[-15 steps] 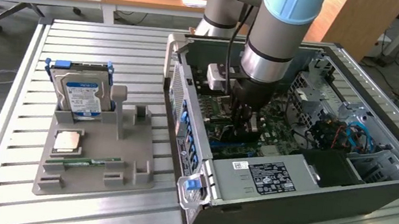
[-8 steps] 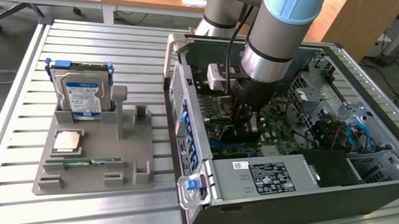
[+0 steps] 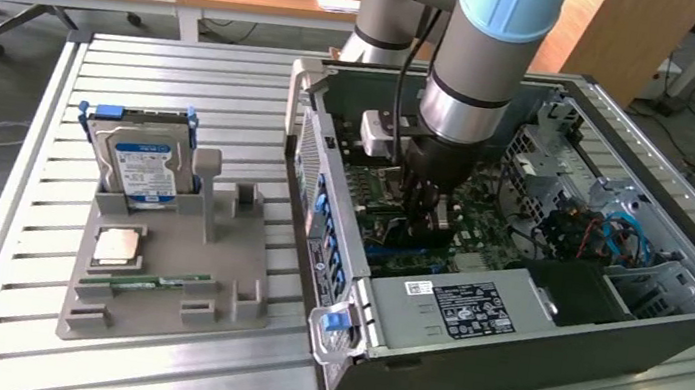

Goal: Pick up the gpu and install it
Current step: 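Insert the gpu into the slot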

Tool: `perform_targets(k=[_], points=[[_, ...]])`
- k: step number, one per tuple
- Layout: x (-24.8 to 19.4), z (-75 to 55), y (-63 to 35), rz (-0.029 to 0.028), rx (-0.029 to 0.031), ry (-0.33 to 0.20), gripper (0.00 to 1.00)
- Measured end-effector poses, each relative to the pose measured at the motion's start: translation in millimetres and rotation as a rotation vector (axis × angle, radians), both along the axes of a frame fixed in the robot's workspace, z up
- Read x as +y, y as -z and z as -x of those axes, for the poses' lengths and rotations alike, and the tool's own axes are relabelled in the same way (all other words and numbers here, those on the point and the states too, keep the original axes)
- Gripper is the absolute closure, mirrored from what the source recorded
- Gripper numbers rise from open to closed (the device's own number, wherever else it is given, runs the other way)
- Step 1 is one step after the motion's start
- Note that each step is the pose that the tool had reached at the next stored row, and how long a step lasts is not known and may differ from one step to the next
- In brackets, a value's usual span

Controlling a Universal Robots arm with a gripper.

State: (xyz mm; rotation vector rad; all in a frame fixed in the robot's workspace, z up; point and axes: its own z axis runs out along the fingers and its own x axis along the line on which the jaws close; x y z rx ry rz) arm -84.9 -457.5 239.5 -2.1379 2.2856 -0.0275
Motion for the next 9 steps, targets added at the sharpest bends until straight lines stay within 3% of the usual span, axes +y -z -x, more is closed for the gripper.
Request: perform_targets(k=[4, 7, 9], points=[[0.0, 0.0, -0.1, -0.0029, -0.0013, 0.0, 0.74], [0.3, 0.0, 0.2, -0.0111, -0.0067, 0.0, 0.74], [0.2, 0.0, 0.3, -0.0125, -0.0088, 0.0, 0.74]])
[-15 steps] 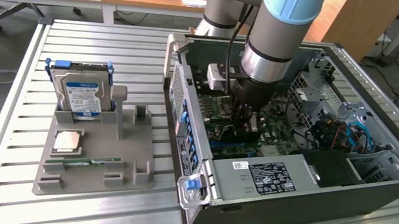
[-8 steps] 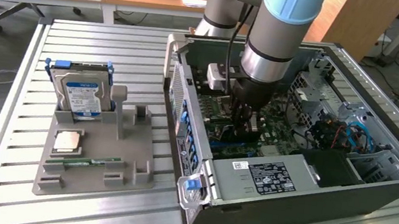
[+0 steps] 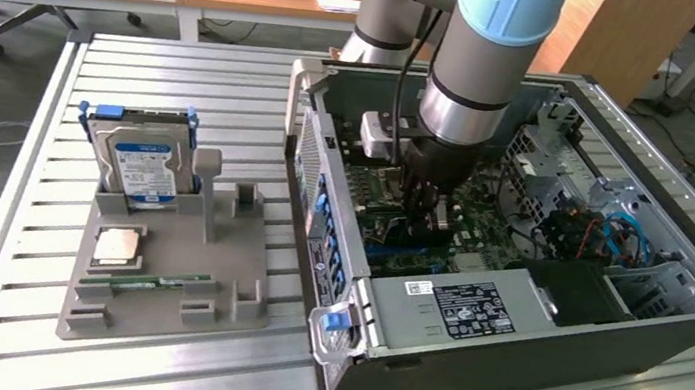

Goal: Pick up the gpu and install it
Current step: 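Insert the gpu into the slot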

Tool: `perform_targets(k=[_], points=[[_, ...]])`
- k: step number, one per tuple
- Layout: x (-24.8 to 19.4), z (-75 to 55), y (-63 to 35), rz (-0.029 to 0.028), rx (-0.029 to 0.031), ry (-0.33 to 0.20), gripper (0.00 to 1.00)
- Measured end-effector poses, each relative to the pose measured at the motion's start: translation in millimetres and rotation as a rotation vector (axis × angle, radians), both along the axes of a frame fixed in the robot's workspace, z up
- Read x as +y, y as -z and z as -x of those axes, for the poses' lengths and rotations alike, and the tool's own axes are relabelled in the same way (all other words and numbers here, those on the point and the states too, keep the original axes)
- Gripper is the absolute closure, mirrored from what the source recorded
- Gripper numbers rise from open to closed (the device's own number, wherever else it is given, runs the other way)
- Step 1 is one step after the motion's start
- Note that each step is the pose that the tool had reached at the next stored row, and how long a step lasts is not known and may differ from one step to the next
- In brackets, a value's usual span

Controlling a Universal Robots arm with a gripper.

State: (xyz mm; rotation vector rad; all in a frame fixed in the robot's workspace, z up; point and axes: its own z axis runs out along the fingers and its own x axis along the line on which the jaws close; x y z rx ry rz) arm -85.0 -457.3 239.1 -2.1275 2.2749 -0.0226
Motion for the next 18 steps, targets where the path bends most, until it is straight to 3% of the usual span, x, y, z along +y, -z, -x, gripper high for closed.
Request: perform_targets(k=[18], points=[[-1.6, 1.4, -0.4, 0.0002, -0.0008, 0.0, 0.74]])
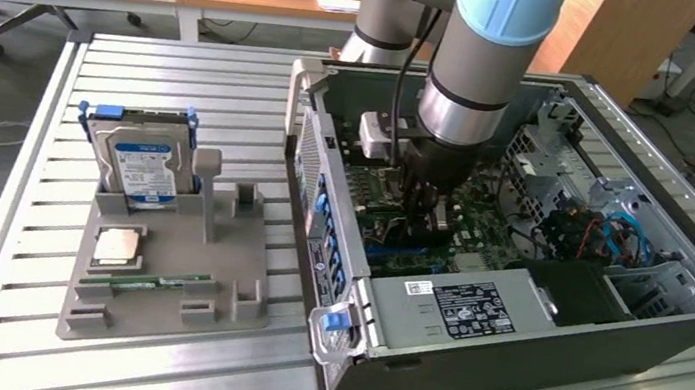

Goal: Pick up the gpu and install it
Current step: 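Insert the gpu into the slot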

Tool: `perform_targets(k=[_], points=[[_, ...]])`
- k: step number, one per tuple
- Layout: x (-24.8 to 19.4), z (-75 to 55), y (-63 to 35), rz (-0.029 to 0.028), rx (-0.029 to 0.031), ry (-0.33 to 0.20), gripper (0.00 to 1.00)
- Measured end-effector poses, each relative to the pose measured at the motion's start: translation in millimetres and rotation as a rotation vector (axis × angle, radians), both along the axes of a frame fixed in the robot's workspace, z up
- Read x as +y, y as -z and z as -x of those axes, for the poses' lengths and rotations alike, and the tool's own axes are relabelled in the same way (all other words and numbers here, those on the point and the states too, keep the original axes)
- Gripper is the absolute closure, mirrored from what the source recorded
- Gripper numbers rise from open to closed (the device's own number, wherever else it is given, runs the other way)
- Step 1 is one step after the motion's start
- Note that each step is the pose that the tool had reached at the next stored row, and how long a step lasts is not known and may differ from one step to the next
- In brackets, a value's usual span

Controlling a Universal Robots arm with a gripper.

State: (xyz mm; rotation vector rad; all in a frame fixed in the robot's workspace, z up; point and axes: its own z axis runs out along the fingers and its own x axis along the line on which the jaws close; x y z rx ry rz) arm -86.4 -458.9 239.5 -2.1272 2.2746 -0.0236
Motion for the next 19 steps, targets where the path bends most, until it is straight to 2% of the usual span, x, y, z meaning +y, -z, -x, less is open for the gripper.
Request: perform_targets(k=[5, 19], points=[[-0.1, 0.0, -2.9, 0.0004, 0.0001, 0.0, 0.74], [-0.1, 0.0, -2.5, 0.0002, 0.0, 0.0, 0.74]])
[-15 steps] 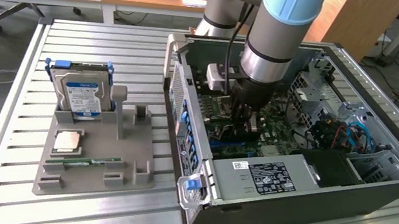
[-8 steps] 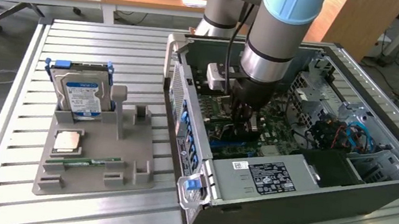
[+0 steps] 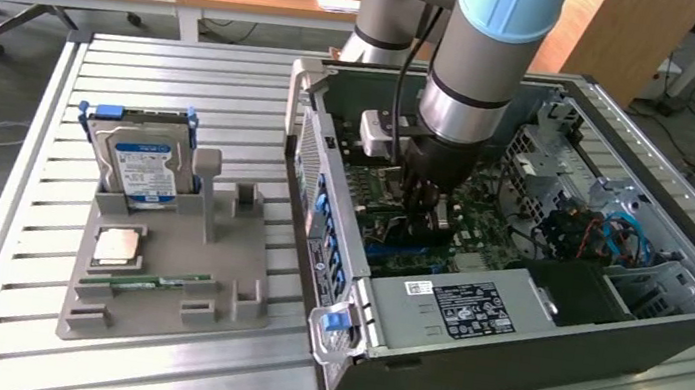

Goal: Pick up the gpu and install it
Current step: 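Insert the gpu into the slot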

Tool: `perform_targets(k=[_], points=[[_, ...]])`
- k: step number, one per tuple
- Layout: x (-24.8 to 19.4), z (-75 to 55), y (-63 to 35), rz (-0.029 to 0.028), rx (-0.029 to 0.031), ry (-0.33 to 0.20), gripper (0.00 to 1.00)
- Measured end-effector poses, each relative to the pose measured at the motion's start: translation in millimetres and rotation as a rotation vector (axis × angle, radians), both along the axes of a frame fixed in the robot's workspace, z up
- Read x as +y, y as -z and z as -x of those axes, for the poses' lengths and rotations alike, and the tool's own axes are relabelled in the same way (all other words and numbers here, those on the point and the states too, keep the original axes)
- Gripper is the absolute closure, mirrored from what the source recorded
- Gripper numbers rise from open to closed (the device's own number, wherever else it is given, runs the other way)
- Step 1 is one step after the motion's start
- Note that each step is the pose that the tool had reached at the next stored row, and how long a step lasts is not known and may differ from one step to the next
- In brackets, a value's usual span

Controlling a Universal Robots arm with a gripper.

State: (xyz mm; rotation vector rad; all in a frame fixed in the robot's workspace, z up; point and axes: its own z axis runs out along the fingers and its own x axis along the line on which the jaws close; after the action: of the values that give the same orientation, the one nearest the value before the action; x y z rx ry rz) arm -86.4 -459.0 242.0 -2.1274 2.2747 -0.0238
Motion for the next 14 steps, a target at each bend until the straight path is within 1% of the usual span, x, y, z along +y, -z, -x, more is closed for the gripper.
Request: perform_targets(k=[14], points=[[0.0, 0.1, 1.5, 0.0001, 0.0001, 0.0, 0.74]])
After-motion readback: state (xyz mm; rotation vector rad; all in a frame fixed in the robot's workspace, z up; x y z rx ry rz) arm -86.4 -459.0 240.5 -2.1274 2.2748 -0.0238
